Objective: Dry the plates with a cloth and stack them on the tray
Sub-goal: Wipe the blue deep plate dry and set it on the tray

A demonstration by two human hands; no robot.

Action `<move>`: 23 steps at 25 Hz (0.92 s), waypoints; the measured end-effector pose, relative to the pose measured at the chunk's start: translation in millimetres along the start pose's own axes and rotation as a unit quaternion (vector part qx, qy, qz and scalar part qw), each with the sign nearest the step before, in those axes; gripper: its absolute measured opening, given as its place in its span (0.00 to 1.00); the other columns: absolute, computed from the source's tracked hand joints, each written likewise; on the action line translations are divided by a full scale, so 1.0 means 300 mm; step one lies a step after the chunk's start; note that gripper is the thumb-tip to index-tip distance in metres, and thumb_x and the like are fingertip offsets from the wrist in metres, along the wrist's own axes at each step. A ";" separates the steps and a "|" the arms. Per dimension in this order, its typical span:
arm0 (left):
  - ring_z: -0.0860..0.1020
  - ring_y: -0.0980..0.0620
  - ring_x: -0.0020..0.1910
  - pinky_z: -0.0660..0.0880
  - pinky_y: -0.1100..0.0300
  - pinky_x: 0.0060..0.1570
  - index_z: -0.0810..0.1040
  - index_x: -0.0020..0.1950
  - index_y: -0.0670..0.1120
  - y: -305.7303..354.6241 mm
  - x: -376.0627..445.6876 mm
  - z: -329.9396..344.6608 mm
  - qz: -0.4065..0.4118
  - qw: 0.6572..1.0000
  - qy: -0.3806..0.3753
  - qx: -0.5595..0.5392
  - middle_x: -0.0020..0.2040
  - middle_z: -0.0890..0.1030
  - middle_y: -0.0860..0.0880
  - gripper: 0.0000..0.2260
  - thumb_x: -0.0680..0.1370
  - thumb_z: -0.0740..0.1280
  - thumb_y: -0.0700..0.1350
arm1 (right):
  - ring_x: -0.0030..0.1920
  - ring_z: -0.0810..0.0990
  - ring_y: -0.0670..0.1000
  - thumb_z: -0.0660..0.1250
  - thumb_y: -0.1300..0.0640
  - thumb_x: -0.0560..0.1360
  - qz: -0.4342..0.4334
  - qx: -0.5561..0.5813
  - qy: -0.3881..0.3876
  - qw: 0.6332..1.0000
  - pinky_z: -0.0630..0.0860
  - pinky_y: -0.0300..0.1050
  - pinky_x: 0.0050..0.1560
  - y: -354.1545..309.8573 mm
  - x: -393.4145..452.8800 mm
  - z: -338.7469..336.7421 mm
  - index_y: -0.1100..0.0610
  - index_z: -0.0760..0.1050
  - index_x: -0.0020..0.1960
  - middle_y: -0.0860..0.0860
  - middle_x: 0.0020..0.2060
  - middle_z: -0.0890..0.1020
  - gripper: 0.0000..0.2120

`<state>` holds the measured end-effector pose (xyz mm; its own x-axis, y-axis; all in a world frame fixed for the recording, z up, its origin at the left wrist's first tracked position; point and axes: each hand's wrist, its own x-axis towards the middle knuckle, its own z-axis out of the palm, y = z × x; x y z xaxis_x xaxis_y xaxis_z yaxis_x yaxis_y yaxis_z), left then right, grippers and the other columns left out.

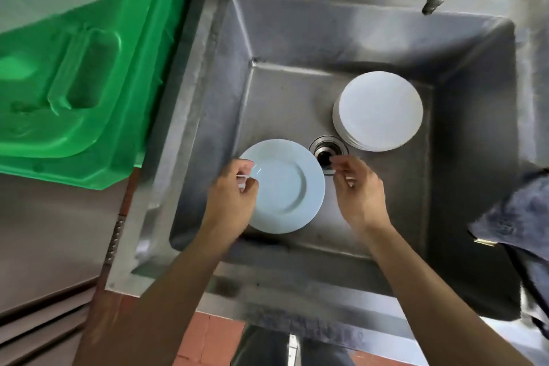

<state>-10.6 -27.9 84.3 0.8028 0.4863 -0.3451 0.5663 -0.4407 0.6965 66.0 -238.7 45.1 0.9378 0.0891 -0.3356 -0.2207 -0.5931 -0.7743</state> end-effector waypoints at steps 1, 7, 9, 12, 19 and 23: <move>0.79 0.52 0.55 0.73 0.61 0.54 0.77 0.61 0.47 -0.032 0.024 0.021 -0.018 1.000 -0.004 0.011 0.59 0.81 0.52 0.12 0.79 0.65 0.37 | 0.45 0.77 0.31 0.62 0.61 0.78 0.004 -0.007 -0.006 1.000 0.69 0.22 0.41 0.025 0.027 0.030 0.48 0.81 0.59 0.43 0.50 0.82 0.15; 0.74 0.48 0.62 0.70 0.56 0.60 0.72 0.69 0.50 -0.232 0.167 0.162 -0.119 0.991 -0.041 0.051 0.66 0.74 0.48 0.17 0.80 0.65 0.44 | 0.51 0.82 0.49 0.62 0.60 0.78 0.033 -0.032 -0.060 0.997 0.74 0.38 0.49 0.195 0.180 0.230 0.51 0.79 0.65 0.50 0.54 0.83 0.18; 0.72 0.44 0.66 0.71 0.50 0.64 0.68 0.73 0.50 -0.273 0.203 0.190 -0.162 0.984 -0.057 0.057 0.70 0.70 0.46 0.21 0.80 0.65 0.46 | 0.54 0.81 0.55 0.62 0.60 0.77 0.029 -0.053 -0.056 0.997 0.76 0.45 0.53 0.235 0.210 0.265 0.53 0.77 0.66 0.53 0.56 0.82 0.19; 0.70 0.39 0.69 0.70 0.46 0.66 0.61 0.78 0.48 -0.325 0.241 0.219 -0.214 0.971 -0.070 0.081 0.74 0.65 0.43 0.27 0.80 0.65 0.47 | 0.56 0.80 0.60 0.62 0.60 0.77 0.024 -0.082 -0.055 0.995 0.78 0.54 0.56 0.284 0.239 0.300 0.55 0.75 0.69 0.58 0.58 0.80 0.20; 0.71 0.37 0.68 0.73 0.43 0.65 0.54 0.80 0.52 -0.376 0.252 0.259 -0.292 0.952 -0.081 0.039 0.74 0.67 0.41 0.32 0.79 0.65 0.46 | 0.46 0.76 0.56 0.59 0.60 0.79 0.057 -0.085 -0.086 0.991 0.67 0.45 0.42 0.337 0.277 0.343 0.53 0.77 0.62 0.54 0.50 0.81 0.15; 0.71 0.39 0.67 0.73 0.42 0.65 0.58 0.78 0.53 -0.389 0.258 0.264 -0.298 0.953 -0.051 -0.021 0.72 0.69 0.43 0.31 0.78 0.66 0.42 | 0.44 0.78 0.54 0.61 0.61 0.79 0.089 -0.047 -0.073 0.992 0.71 0.43 0.41 0.330 0.289 0.336 0.52 0.80 0.59 0.49 0.43 0.82 0.13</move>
<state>0.2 1.2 -73.5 0.3565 0.5640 -0.7449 0.9208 -0.0770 0.3824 98.5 -209.1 -114.7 0.8357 0.0867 -0.5422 -0.3471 -0.6817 -0.6440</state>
